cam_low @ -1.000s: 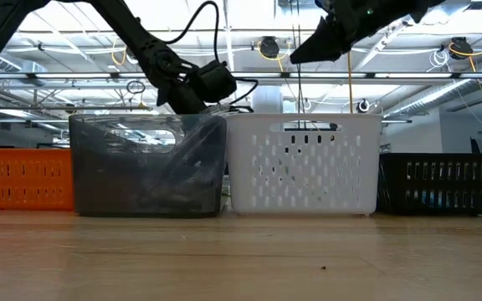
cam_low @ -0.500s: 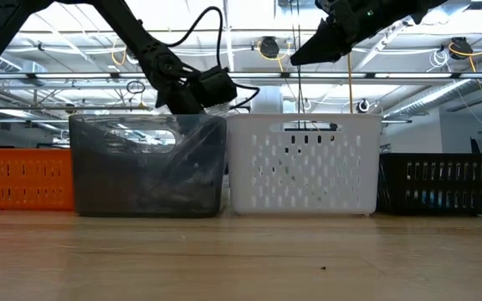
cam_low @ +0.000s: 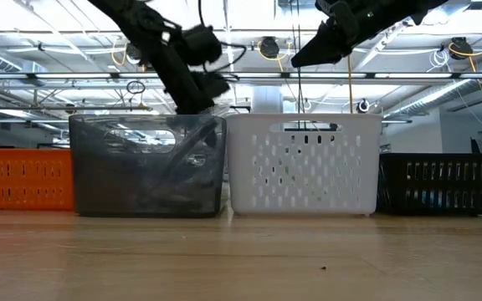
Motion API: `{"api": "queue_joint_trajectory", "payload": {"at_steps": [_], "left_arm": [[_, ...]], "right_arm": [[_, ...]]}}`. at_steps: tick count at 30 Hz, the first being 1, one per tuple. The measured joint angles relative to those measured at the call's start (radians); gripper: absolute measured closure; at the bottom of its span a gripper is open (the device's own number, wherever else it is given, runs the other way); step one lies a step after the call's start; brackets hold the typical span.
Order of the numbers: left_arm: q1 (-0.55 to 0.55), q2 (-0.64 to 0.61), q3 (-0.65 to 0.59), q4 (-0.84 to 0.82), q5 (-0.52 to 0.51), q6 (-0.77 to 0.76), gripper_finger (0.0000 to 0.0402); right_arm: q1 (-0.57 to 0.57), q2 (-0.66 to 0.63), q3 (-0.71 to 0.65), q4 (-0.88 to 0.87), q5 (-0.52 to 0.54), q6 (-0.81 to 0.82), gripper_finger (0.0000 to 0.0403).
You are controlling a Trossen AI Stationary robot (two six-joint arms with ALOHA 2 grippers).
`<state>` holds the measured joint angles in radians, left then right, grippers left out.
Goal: Pick & Place Toothbrushes
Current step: Put the green toothbrush into the white bin
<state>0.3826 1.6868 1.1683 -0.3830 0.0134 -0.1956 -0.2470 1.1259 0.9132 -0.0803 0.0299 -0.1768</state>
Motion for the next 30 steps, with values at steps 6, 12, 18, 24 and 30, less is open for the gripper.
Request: {"api": "queue_joint_trajectory", "payload": {"at_steps": [6,12,18,24,30], "left_arm": [[-0.053,-0.119,0.0,-0.025,-0.045,0.019,0.0399],[-0.117,-0.198,0.0,0.018,-0.139,0.042,0.0399],[-0.178,-0.24,0.002,0.131,-0.248,0.074,0.0399],[-0.246,-0.266,-0.001,0.206,-0.349,0.124,0.0399],[-0.311,-0.266,0.0,0.287,-0.4,0.167,0.0399]], "right_arm": [[0.0,0.0,0.0,0.0,-0.003,0.006,0.0287],[0.0,0.0,0.0,0.01,-0.004,0.088,0.0287],[0.0,0.0,0.0,0.069,-0.004,0.165,0.0287],[-0.019,0.0,0.0,0.187,-0.004,0.245,0.0287],[-0.043,0.0,-0.014,0.304,-0.021,0.304,0.0287]]}}
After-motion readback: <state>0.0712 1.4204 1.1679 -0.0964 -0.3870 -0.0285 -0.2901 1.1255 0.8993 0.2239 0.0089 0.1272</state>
